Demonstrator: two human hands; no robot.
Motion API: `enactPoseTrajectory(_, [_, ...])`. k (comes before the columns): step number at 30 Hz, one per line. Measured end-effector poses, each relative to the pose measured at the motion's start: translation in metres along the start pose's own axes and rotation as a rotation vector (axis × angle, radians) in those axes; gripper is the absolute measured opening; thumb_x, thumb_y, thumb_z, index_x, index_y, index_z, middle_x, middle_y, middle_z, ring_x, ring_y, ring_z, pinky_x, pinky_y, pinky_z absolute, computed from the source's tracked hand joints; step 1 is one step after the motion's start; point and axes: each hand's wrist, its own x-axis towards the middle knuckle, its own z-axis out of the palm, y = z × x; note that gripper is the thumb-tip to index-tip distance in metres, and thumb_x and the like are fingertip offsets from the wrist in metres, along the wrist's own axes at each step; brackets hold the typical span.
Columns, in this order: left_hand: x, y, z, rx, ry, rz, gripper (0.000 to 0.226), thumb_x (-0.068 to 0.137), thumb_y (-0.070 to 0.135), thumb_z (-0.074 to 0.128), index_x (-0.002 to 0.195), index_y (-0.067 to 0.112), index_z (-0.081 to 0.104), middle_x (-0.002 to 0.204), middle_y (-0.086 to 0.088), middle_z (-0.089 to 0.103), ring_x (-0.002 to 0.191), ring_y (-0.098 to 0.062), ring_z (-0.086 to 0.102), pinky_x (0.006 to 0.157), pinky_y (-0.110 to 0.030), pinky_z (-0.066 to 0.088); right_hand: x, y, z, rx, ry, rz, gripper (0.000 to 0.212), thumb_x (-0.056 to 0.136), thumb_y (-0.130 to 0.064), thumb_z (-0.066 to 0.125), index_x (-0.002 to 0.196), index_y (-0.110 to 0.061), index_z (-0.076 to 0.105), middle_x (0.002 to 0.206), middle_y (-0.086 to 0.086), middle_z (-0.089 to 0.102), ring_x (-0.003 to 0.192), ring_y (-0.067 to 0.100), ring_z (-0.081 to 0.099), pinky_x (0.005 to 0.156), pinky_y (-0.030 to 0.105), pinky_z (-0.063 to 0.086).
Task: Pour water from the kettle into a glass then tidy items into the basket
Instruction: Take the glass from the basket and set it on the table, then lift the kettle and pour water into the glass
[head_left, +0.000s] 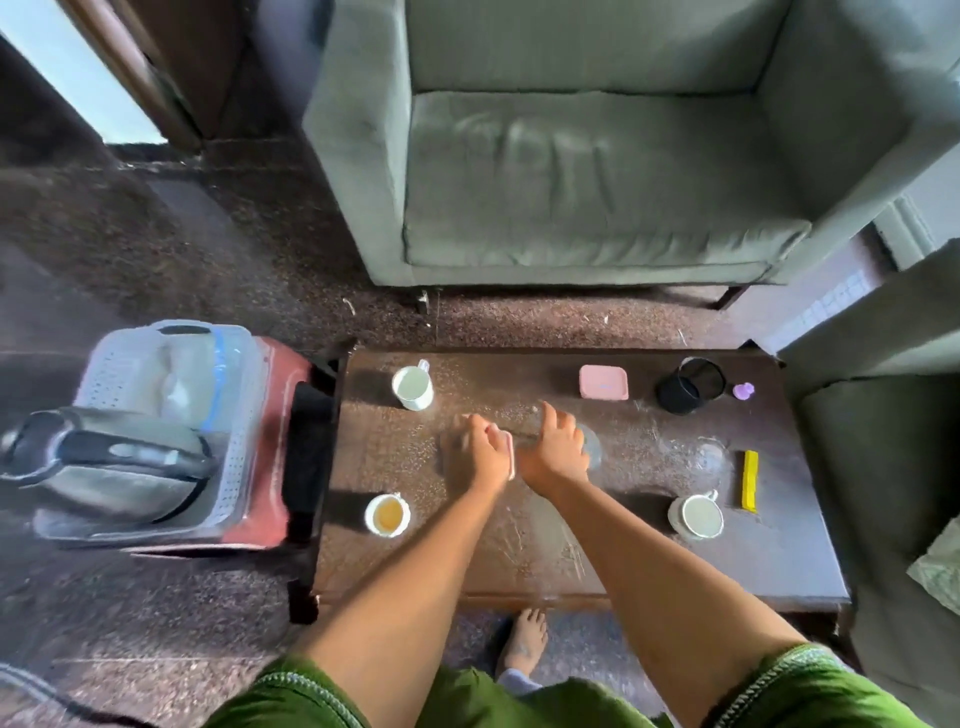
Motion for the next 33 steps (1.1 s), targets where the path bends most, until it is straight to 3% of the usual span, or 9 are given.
enactPoseTrajectory(2, [-0.009, 0.007, -0.037, -0.041, 0.052, -0.003, 0.015, 0.099, 0.02, 0.046, 0.086, 0.013, 0.045, 0.103, -0.022, 0.064, 0.098, -0.033, 0.059, 0.085, -0.038, 0.041, -0.009, -0.027, 0.002, -0.026, 0.013, -0.08, 0.058, 0.091, -0.04, 0.05, 0.142, -0.019, 0.032, 0.143, 0.01, 0.037, 0.132, 0.034, 0.035, 0.103, 0.052, 0.035])
enactPoseTrajectory(7, [-0.006, -0.031, -0.128, 0.01, 0.241, -0.008, 0.014, 0.083, 0.015, 0.061, 0.072, 0.019, 0.054, 0.082, -0.005, 0.066, 0.085, -0.027, 0.061, 0.069, -0.026, 0.04, -0.027, -0.102, 0.025, -0.065, -0.039, -0.293, 0.046, 0.09, -0.051, 0.048, 0.125, -0.02, 0.048, 0.126, 0.006, 0.051, 0.12, 0.03, 0.046, 0.094, 0.048, 0.043])
enactPoseTrajectory(8, [-0.004, -0.041, -0.146, 0.041, 0.298, 0.04, 0.004, 0.079, 0.013, 0.061, 0.076, 0.014, 0.062, 0.081, -0.006, 0.067, 0.083, -0.028, 0.061, 0.07, -0.027, 0.041, -0.032, -0.12, 0.031, -0.054, -0.043, -0.335, 0.043, 0.09, -0.05, 0.05, 0.122, -0.021, 0.053, 0.124, 0.006, 0.054, 0.117, 0.029, 0.047, 0.093, 0.047, 0.045])
enactPoseTrajectory(10, [0.002, -0.064, -0.173, 0.07, 0.421, 0.136, 0.022, 0.074, 0.023, 0.056, 0.08, 0.006, 0.069, 0.076, -0.01, 0.067, 0.076, -0.032, 0.063, 0.07, -0.033, 0.048, -0.043, -0.153, 0.045, -0.046, -0.052, -0.411, 0.033, 0.091, -0.043, 0.05, 0.112, -0.02, 0.061, 0.119, 0.006, 0.057, 0.111, 0.028, 0.049, 0.091, 0.044, 0.046])
enactPoseTrajectory(13, [0.008, -0.092, -0.212, 0.052, 0.475, 0.112, 0.039, 0.078, 0.038, 0.047, 0.078, 0.006, 0.068, 0.077, -0.009, 0.066, 0.079, -0.029, 0.061, 0.075, -0.032, 0.043, -0.057, -0.198, 0.068, -0.078, -0.052, -0.522, 0.028, 0.092, -0.038, 0.05, 0.099, -0.018, 0.067, 0.112, 0.007, 0.06, 0.107, 0.028, 0.051, 0.089, 0.042, 0.048])
enactPoseTrajectory(17, [0.005, -0.119, -0.272, 0.014, 0.592, 0.041, 0.036, 0.085, 0.03, 0.046, 0.069, 0.005, 0.066, 0.071, -0.012, 0.064, 0.077, -0.032, 0.06, 0.076, -0.038, 0.046, -0.075, -0.253, 0.102, -0.113, -0.071, -0.635, 0.022, 0.092, -0.034, 0.052, 0.1, -0.021, 0.068, 0.112, 0.004, 0.058, 0.109, 0.028, 0.049, 0.087, 0.042, 0.048])
enactPoseTrajectory(22, [0.012, -0.154, -0.333, -0.086, 0.68, -0.03, 0.011, 0.085, 0.01, 0.056, 0.094, 0.014, 0.06, 0.1, -0.001, 0.058, 0.102, -0.023, 0.052, 0.092, -0.028, 0.039, -0.09, -0.312, 0.14, -0.01, -0.238, -0.706, 0.04, 0.091, -0.034, 0.057, 0.129, -0.023, 0.05, 0.129, 0.006, 0.052, 0.12, 0.027, 0.047, 0.099, 0.041, 0.044])
enactPoseTrajectory(28, [0.03, -0.194, -0.383, -0.386, 0.701, -0.279, 0.061, 0.085, 0.008, 0.066, 0.135, 0.001, 0.032, 0.134, -0.015, 0.041, 0.121, -0.029, 0.047, 0.104, -0.04, 0.043, -0.104, -0.379, 0.179, -0.071, -0.52, -0.61, 0.07, 0.082, -0.033, 0.069, 0.143, -0.022, 0.034, 0.138, 0.004, 0.045, 0.121, 0.025, 0.049, 0.095, 0.035, 0.047])
enactPoseTrajectory(33, [0.056, -0.218, -0.407, -0.483, 0.536, -0.318, 0.072, 0.079, 0.018, 0.078, 0.136, 0.001, 0.036, 0.137, -0.014, 0.049, 0.125, -0.026, 0.052, 0.105, -0.037, 0.043, -0.103, -0.399, 0.198, -0.198, -0.499, -0.573, 0.045, 0.086, -0.014, 0.059, 0.128, -0.017, 0.046, 0.112, 0.012, 0.062, 0.095, 0.03, 0.062, 0.074, 0.034, 0.054])
